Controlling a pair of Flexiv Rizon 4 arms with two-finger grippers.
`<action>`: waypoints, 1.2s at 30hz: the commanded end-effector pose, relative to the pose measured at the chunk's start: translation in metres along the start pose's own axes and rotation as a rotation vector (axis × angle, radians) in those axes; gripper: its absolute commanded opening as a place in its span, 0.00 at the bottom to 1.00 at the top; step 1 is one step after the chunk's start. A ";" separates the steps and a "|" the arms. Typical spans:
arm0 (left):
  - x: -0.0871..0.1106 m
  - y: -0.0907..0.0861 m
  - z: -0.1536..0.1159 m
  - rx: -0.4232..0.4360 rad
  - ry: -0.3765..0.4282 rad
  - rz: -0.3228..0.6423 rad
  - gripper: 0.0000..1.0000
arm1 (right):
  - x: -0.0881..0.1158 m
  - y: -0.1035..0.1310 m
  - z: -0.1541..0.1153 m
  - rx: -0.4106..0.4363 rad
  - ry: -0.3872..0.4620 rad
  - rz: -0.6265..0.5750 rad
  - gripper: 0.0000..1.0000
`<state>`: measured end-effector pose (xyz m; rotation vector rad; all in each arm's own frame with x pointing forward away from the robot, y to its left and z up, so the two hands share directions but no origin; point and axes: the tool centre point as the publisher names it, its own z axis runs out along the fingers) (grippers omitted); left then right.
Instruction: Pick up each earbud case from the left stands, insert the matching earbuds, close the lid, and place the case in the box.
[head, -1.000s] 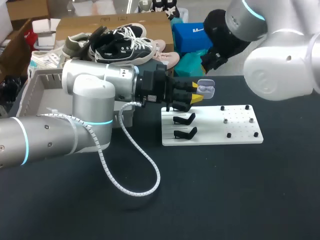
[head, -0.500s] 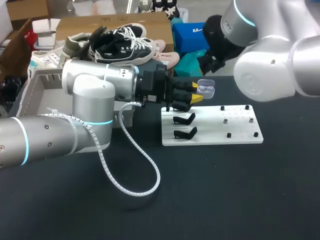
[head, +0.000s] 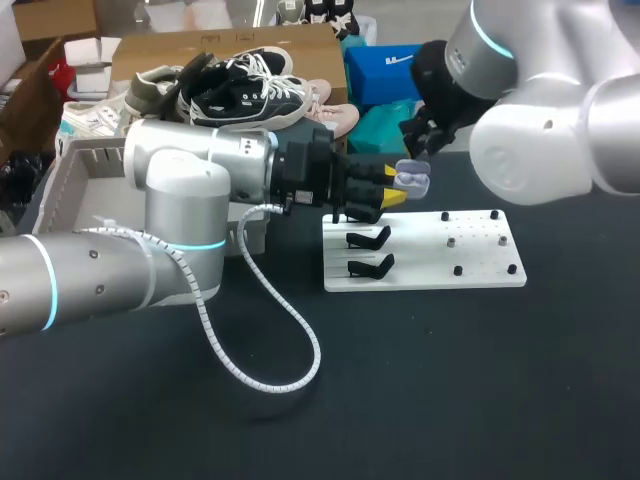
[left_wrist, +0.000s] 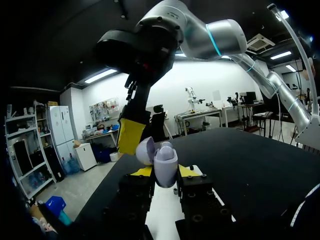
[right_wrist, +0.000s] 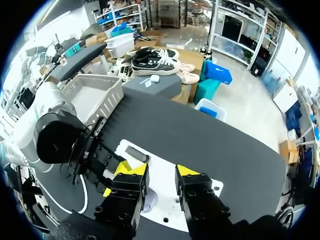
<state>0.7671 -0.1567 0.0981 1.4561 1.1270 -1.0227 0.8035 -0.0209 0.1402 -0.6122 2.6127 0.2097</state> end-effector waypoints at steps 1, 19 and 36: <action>-0.001 0.001 0.000 -0.002 -0.003 0.002 0.00 | 0.011 0.003 -0.007 0.003 -0.006 0.006 0.32; -0.001 0.001 0.000 -0.002 -0.003 0.002 0.00 | 0.028 -0.001 -0.036 -0.005 -0.068 0.119 0.29; -0.028 -0.021 -0.131 -0.243 0.259 0.045 0.00 | 0.043 0.001 -0.058 0.009 -0.107 0.207 0.30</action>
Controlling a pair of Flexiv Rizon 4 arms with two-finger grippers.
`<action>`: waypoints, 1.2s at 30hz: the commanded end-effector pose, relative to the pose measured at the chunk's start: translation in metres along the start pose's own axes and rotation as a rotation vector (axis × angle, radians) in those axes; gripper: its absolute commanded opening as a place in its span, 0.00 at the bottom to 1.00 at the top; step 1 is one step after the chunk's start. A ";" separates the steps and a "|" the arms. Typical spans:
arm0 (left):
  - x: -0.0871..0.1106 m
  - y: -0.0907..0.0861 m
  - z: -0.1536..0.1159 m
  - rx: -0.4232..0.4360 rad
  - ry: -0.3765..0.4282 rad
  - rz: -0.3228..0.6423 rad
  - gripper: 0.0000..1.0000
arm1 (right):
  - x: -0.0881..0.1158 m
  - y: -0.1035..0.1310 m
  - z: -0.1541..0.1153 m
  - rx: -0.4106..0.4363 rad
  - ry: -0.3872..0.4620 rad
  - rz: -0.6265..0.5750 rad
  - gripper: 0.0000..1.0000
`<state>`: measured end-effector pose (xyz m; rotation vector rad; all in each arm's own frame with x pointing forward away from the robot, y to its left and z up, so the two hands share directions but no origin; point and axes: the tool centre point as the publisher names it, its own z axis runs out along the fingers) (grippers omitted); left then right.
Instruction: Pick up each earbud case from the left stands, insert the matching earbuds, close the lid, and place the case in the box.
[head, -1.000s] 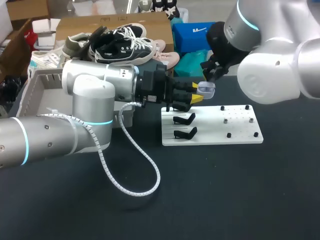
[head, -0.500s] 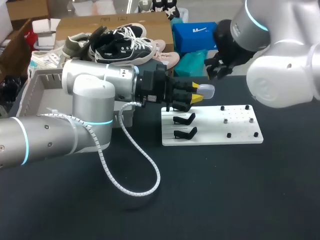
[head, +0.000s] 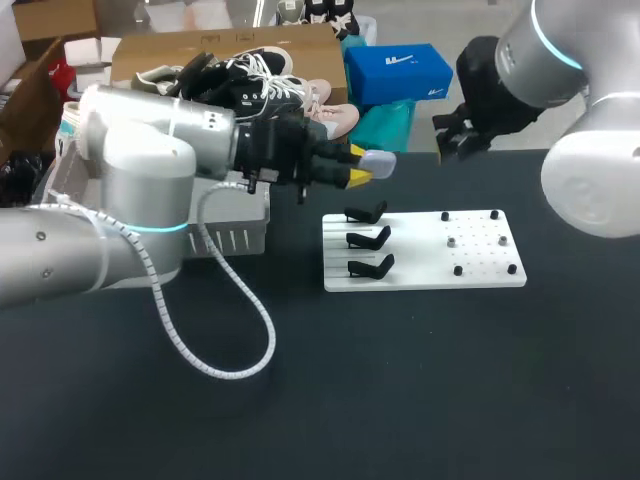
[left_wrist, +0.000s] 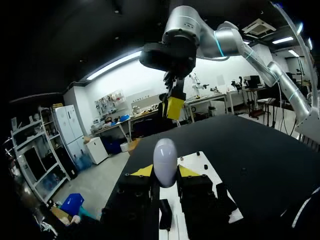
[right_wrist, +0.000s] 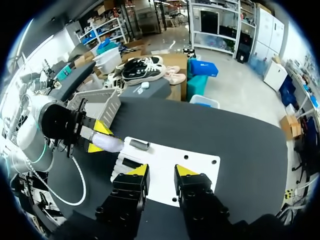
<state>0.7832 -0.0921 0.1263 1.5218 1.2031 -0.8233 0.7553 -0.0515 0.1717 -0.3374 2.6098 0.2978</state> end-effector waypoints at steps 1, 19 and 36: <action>-0.004 -0.031 -0.076 -0.178 0.132 -0.030 0.00 | 0.008 0.004 -0.004 0.017 -0.042 0.006 0.30; 0.079 -0.027 -0.216 -0.367 0.266 -0.170 0.00 | 0.020 0.027 -0.009 0.092 0.011 0.036 0.28; 0.167 0.022 -0.226 -0.346 0.323 -0.347 0.00 | 0.027 0.043 -0.002 0.113 0.061 0.026 0.27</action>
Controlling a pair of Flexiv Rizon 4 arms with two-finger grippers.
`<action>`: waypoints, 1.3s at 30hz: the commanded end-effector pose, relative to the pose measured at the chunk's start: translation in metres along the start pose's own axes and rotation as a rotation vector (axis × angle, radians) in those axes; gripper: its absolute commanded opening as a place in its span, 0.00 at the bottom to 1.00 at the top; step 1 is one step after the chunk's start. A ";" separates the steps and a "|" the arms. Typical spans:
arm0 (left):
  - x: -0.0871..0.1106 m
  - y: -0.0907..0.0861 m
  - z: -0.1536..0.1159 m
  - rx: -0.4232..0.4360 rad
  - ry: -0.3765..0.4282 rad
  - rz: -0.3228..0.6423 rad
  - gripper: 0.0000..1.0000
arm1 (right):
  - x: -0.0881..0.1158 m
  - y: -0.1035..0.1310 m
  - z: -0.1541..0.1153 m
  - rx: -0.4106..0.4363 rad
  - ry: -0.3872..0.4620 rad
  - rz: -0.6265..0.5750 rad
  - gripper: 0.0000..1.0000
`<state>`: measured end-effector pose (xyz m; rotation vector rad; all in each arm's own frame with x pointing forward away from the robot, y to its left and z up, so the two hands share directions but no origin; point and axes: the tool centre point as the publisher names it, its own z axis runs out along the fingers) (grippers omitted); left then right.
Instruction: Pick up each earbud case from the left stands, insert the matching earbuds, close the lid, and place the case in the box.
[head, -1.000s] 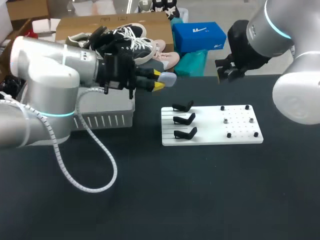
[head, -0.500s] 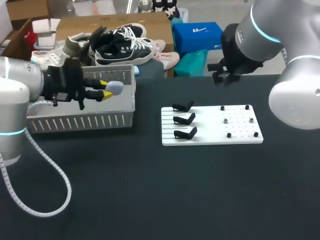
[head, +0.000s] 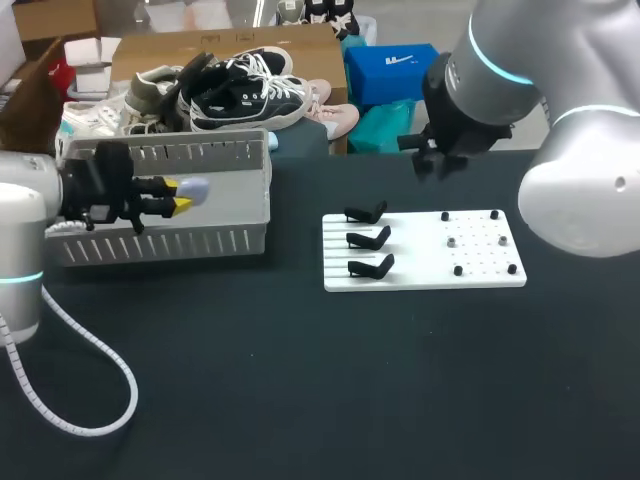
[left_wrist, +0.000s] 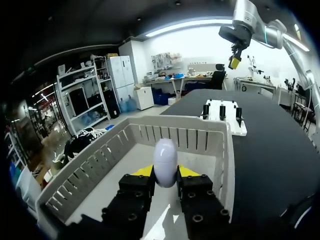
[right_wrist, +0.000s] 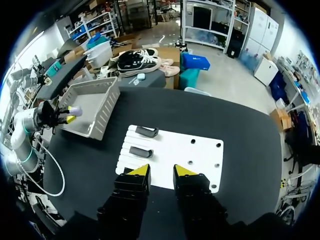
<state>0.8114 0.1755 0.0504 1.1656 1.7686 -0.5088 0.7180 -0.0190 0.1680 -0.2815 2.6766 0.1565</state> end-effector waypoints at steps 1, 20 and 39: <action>0.001 0.020 0.019 0.060 0.022 -0.014 0.00 | -0.001 0.002 0.003 0.003 0.004 0.003 0.27; 0.001 0.018 0.017 0.059 0.020 -0.017 1.00 | 0.004 0.002 0.007 -0.018 0.004 0.016 0.27; -0.072 -0.045 0.002 0.093 -0.067 0.089 1.00 | 0.001 -0.021 -0.015 -0.080 -0.095 0.058 0.29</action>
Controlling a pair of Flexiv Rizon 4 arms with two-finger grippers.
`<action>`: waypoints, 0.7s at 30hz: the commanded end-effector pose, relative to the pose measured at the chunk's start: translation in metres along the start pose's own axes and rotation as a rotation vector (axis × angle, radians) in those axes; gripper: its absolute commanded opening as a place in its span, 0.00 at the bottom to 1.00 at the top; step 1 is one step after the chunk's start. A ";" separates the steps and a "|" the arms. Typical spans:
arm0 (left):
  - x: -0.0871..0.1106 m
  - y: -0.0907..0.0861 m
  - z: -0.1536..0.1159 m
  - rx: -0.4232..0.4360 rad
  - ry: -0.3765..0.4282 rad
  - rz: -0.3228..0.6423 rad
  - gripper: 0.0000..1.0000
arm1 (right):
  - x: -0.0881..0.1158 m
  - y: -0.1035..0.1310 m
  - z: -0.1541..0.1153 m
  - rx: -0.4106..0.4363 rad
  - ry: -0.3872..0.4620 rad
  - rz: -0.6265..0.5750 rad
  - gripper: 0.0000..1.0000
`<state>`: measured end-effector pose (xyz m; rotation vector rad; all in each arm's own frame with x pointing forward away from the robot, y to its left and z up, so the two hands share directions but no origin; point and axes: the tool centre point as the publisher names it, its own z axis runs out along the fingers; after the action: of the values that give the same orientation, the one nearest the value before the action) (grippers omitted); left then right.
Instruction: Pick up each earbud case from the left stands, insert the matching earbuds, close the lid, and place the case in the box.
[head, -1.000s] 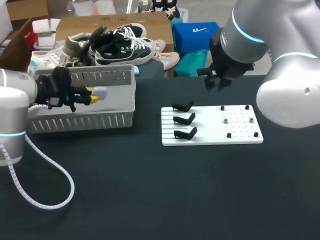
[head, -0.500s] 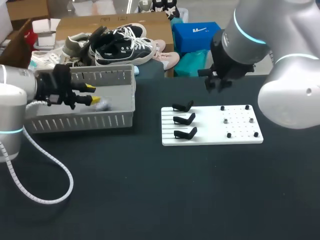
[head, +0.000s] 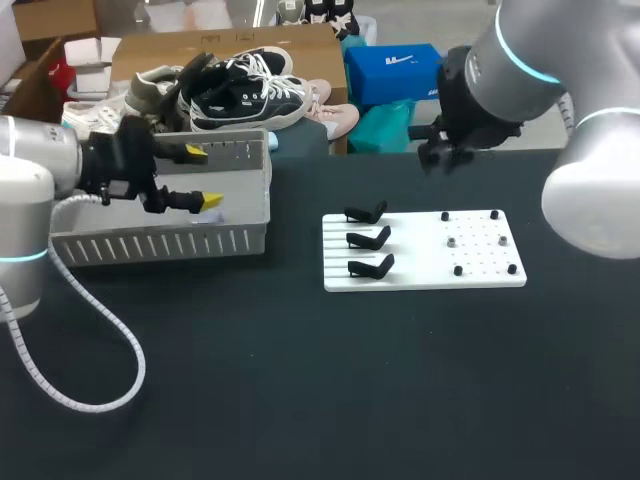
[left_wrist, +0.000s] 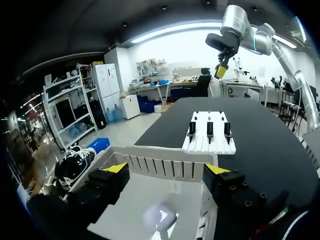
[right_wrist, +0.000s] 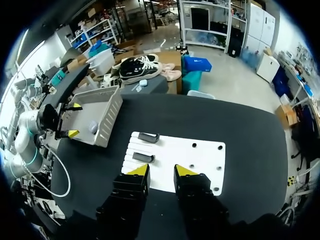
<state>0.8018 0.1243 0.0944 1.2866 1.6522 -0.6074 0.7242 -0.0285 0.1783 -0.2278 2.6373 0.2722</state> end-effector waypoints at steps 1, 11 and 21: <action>-0.015 -0.023 -0.006 -0.026 -0.004 0.014 1.00 | 0.008 -0.013 -0.010 -0.015 -0.054 0.010 0.29; -0.037 -0.064 0.012 0.043 -0.026 0.017 1.00 | 0.014 -0.039 -0.031 -0.083 -0.128 0.058 0.32; -0.053 -0.091 0.011 0.017 -0.082 -0.021 1.00 | 0.021 -0.052 -0.037 -0.096 -0.142 0.064 1.00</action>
<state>0.7322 0.0581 0.1232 1.2868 1.6012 -0.7231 0.7058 -0.0890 0.1935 -0.1713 2.5529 0.4321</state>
